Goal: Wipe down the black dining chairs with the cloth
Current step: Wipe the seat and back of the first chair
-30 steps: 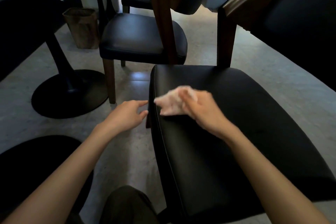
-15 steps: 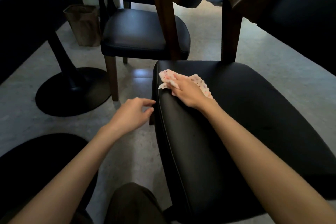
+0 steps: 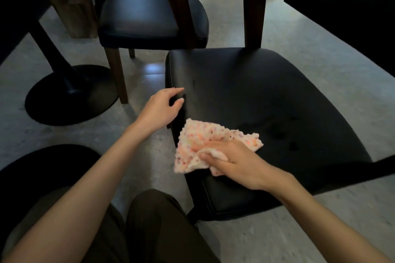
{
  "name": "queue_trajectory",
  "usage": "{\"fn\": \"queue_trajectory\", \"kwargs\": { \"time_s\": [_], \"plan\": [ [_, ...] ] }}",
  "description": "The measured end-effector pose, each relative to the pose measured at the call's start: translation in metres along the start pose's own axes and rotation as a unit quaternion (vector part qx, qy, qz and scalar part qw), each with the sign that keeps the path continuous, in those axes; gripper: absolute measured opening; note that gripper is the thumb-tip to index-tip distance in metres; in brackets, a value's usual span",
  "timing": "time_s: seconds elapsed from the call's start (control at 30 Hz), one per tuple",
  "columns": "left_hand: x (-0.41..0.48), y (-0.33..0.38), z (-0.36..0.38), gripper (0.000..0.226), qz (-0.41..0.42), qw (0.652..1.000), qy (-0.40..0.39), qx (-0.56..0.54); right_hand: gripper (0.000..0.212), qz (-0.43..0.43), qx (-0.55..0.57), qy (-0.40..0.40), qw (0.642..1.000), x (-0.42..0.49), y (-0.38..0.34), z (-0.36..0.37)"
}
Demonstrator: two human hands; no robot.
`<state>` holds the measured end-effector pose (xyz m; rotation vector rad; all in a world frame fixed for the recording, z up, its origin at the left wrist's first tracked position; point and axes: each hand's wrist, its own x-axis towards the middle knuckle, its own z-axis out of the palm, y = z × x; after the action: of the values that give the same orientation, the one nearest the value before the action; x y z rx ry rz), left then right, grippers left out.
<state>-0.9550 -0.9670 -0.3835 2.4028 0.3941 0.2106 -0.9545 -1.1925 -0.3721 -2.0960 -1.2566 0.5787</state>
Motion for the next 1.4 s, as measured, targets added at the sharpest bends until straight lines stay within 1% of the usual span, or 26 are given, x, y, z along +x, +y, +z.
{"fn": "queue_trajectory", "kwargs": {
  "time_s": [0.03, 0.07, 0.13, 0.2, 0.3, 0.33, 0.37, 0.43, 0.5, 0.53, 0.57, 0.6, 0.67, 0.77, 0.8, 0.87, 1.03, 1.07, 1.13, 1.17, 1.2, 1.23, 1.3, 1.33, 1.37, 1.4],
  "plan": [
    [0.001, 0.001, 0.002, 0.043, 0.005, 1.0, -0.002, 0.004, 0.041, 0.025, 0.054, 0.033, 0.998, -0.004, -0.003, -0.007],
    [0.001, 0.003, 0.002, 0.044, 0.006, 1.0, -0.001, 0.012, 0.04, 0.053, 0.097, 0.091, 0.99, -0.005, -0.003, -0.016],
    [0.002, 0.003, 0.002, 0.046, 0.008, 1.0, 0.003, 0.03, 0.03, 0.08, 0.128, 0.255, 0.955, -0.004, 0.004, -0.036],
    [0.001, 0.005, 0.003, 0.045, 0.021, 0.999, 0.013, 0.035, 0.021, 0.087, 0.069, 0.386, 0.916, -0.005, 0.015, -0.057],
    [0.001, 0.014, 0.009, 0.044, 0.063, 0.997, 0.026, 0.026, 0.031, 0.124, -0.096, 0.478, 0.864, -0.015, 0.036, -0.082],
    [0.002, 0.017, 0.012, 0.044, 0.078, 0.996, 0.026, 0.027, 0.035, 0.135, -0.153, 0.485, 0.85, -0.017, 0.045, -0.087],
    [0.002, 0.019, 0.016, 0.044, 0.092, 0.995, 0.022, 0.031, 0.04, 0.15, -0.206, 0.469, 0.846, -0.019, 0.052, -0.089],
    [0.002, 0.022, 0.024, 0.044, 0.115, 0.993, 0.009, 0.04, 0.043, 0.203, -0.258, 0.371, 0.869, -0.019, 0.068, -0.085],
    [0.003, 0.025, 0.032, 0.043, 0.128, 0.991, -0.004, 0.042, 0.049, 0.295, -0.238, 0.25, 0.891, -0.017, 0.084, -0.076],
    [0.003, 0.026, 0.035, 0.043, 0.132, 0.99, -0.008, 0.048, 0.055, 0.327, -0.221, 0.213, 0.894, -0.017, 0.092, -0.072],
    [0.003, 0.028, 0.038, 0.043, 0.135, 0.989, -0.011, 0.057, 0.062, 0.345, -0.214, 0.196, 0.893, -0.016, 0.102, -0.071],
    [0.004, 0.03, 0.04, 0.043, 0.135, 0.989, -0.013, 0.065, 0.065, 0.354, -0.212, 0.195, 0.89, -0.015, 0.109, -0.072],
    [0.004, 0.033, 0.041, 0.043, 0.123, 0.99, -0.018, 0.072, 0.06, 0.327, -0.216, 0.223, 0.893, -0.012, 0.117, -0.074],
    [0.002, 0.037, 0.042, 0.043, 0.112, 0.991, -0.015, 0.071, 0.049, 0.257, -0.116, 0.296, 0.913, -0.015, 0.112, -0.065],
    [0.002, 0.037, 0.042, 0.043, 0.11, 0.991, -0.015, 0.072, 0.051, 0.253, -0.086, 0.295, 0.917, -0.016, 0.108, -0.058],
    [0.004, 0.037, 0.042, 0.043, 0.109, 0.991, -0.017, 0.069, 0.054, 0.233, -0.088, 0.256, 0.934, -0.018, 0.094, -0.04],
    [0.015, 0.033, 0.042, 0.042, 0.119, 0.992, -0.024, 0.034, 0.042, 0.09, -0.068, 0.214, 0.97, -0.019, 0.039, 0.0],
    [0.017, 0.032, 0.042, 0.043, 0.118, 0.992, -0.028, 0.032, 0.04, 0.083, -0.053, 0.198, 0.975, -0.021, 0.034, 0.0],
    [0.017, 0.032, 0.041, 0.043, 0.126, 0.991, -0.03, 0.04, 0.035, 0.105, 0.006, 0.183, 0.978, -0.026, 0.027, -0.012],
    [0.017, 0.032, 0.042, 0.043, 0.134, 0.99, -0.029, 0.045, 0.03, 0.121, 0.024, 0.201, 0.972, -0.028, 0.026, -0.022],
    [0.015, 0.032, 0.042, 0.043, 0.142, 0.988, -0.028, 0.051, 0.028, 0.13, 0.027, 0.241, 0.961, -0.03, 0.026, -0.032],
    [0.013, 0.032, 0.042, 0.043, 0.151, 0.986, -0.027, 0.062, 0.03, 0.137, 0.014, 0.304, 0.943, -0.033, 0.029, -0.043],
    [0.01, 0.031, 0.042, 0.043, 0.168, 0.982, -0.026, 0.086, 0.043, 0.175, -0.058, 0.417, 0.89, -0.039, 0.036, -0.067],
    [0.01, 0.031, 0.042, 0.044, 0.174, 0.98, -0.024, 0.092, 0.05, 0.215, -0.105, 0.431, 0.87, -0.04, 0.044, -0.076],
    [0.009, 0.031, 0.042, 0.044, 0.179, 0.979, -0.021, 0.094, 0.056, 0.254, -0.153, 0.409, 0.863, -0.04, 0.053, -0.083],
    [0.008, 0.032, 0.042, 0.044, 0.184, 0.978, -0.019, 0.094, 0.058, 0.271, -0.199, 0.37, 0.866, -0.039, 0.065, -0.085]
  ]
}}
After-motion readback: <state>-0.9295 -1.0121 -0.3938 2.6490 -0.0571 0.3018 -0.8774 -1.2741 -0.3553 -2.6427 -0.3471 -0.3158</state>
